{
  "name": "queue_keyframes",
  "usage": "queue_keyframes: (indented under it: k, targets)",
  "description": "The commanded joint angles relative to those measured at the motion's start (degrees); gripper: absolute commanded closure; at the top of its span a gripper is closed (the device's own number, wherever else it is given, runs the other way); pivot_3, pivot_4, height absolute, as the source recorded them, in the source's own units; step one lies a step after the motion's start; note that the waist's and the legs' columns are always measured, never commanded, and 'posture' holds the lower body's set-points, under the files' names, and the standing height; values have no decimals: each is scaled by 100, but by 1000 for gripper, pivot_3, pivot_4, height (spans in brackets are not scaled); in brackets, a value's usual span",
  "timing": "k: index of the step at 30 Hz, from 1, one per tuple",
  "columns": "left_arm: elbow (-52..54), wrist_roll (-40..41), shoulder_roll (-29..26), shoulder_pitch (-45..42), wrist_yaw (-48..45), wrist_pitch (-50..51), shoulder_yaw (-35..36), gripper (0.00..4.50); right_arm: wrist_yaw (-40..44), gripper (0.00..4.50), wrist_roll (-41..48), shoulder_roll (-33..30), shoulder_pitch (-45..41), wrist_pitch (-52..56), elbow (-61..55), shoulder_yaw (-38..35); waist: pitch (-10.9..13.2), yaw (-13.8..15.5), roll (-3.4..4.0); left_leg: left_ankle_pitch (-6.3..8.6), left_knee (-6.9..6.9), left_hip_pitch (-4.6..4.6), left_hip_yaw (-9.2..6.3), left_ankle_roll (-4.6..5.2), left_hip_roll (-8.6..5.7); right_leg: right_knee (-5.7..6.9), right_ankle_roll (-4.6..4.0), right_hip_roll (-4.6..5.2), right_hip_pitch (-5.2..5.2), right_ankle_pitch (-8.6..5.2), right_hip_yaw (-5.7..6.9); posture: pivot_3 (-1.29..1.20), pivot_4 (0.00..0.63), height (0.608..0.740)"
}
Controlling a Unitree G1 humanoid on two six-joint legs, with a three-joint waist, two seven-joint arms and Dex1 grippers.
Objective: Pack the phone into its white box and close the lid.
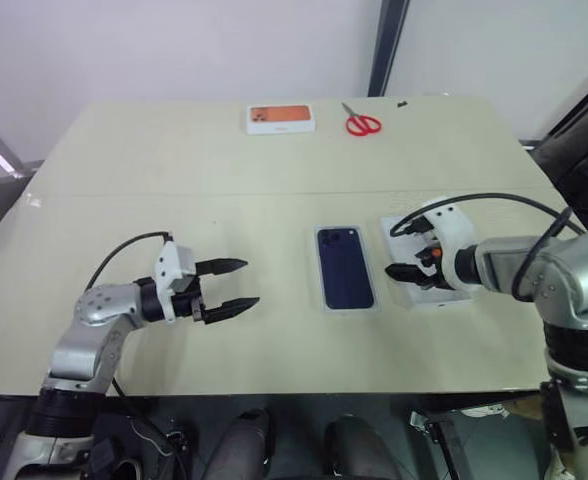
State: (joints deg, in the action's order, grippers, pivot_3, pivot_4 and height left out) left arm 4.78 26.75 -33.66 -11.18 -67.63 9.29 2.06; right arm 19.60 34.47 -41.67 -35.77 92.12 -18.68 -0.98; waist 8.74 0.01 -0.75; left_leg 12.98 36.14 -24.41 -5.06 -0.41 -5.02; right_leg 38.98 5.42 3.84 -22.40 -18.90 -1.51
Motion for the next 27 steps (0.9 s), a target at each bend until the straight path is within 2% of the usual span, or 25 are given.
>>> queue_keyframes:
  k: [1,11,27]
  targets:
    - [147,21,-21,-38,-160,-246,-50,799,-361,592,456,-35,-172,38,183,13,0,0,0,0,0,0,0,0,0,0,0,0,0,0,0,0,150,734]
    - [-95,-168,134,-286,-143,-542,-258,799,-1451,592,1181,60,-379,38,758,126,0,-78,0,0,0,-1,1,1,0,0,0,0,0,0,1,0,150,734]
    - [208,-148,270,-75,247,-507,-331,799,-2854,592,2083,355,-461,38,1127,196,0,-78,1,1,0,-2,2,3,1,1,1,-2,0,0,0,0,150,734]
